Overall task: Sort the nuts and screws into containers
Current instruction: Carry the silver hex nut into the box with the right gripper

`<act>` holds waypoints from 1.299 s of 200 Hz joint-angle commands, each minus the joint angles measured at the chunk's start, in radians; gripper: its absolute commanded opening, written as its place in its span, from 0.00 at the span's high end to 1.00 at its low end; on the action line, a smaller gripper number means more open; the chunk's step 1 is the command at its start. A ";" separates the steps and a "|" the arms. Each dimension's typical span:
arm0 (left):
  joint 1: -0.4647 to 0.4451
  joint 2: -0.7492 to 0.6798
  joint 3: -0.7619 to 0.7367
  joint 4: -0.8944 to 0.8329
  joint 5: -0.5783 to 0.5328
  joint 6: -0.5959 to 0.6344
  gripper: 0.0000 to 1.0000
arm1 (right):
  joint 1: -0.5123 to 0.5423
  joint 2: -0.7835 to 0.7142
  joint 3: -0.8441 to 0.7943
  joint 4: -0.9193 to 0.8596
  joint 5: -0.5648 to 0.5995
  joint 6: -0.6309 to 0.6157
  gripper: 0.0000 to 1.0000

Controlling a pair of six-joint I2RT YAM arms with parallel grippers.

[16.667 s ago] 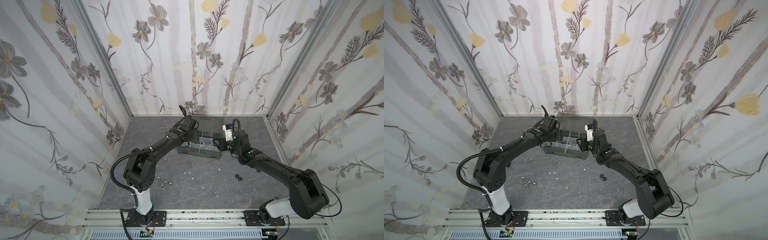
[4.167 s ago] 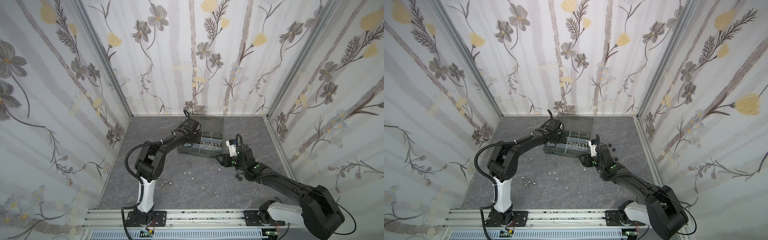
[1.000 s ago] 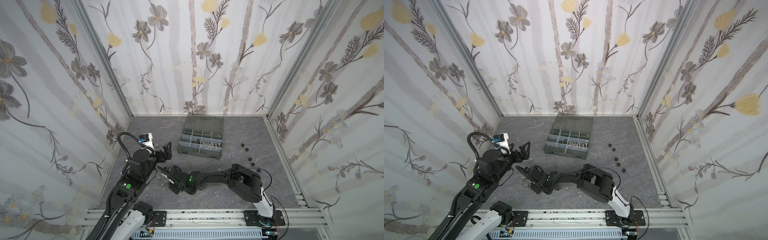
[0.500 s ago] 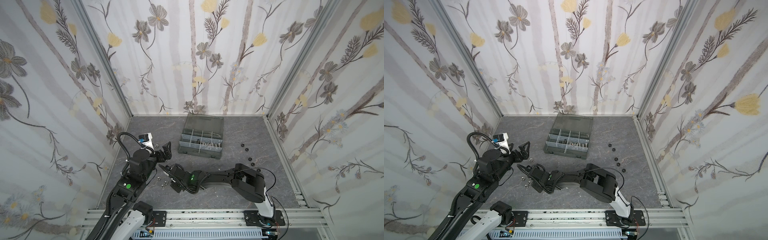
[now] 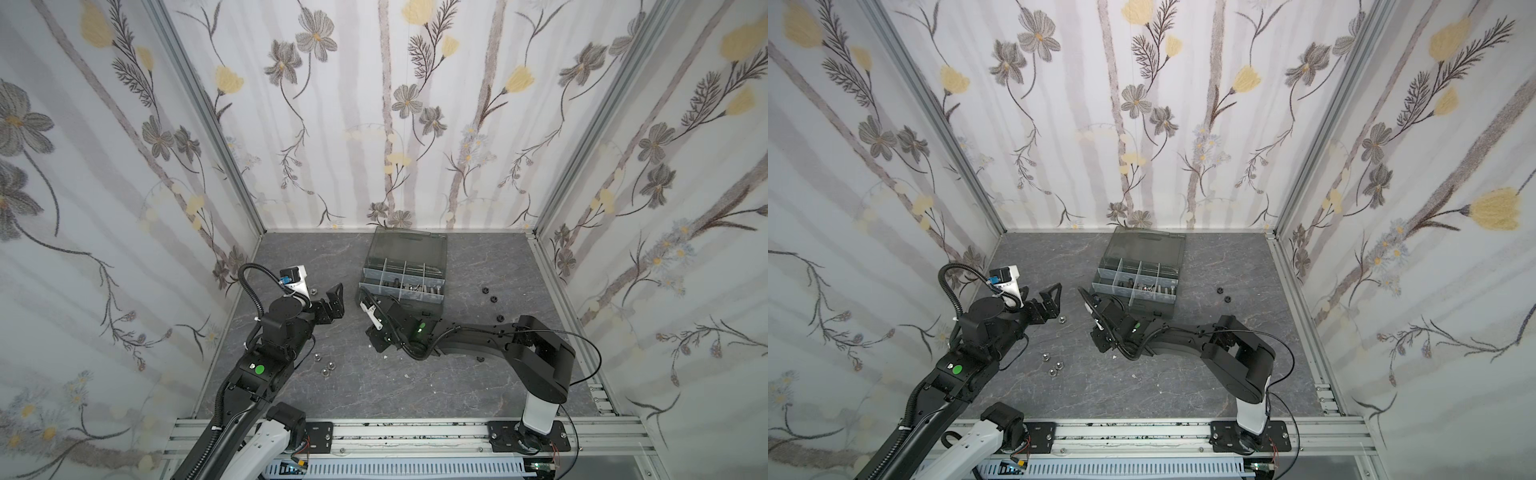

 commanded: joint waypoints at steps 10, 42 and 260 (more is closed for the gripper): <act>0.000 0.014 0.000 0.020 -0.005 0.009 0.00 | -0.062 -0.044 -0.009 0.029 -0.036 0.020 0.89; 0.000 0.035 0.000 0.015 -0.004 0.010 0.00 | -0.140 -0.069 -0.010 0.022 -0.054 0.045 0.89; 0.005 0.147 0.007 0.006 0.014 0.003 0.02 | -0.301 0.147 0.162 0.056 -0.192 0.101 0.62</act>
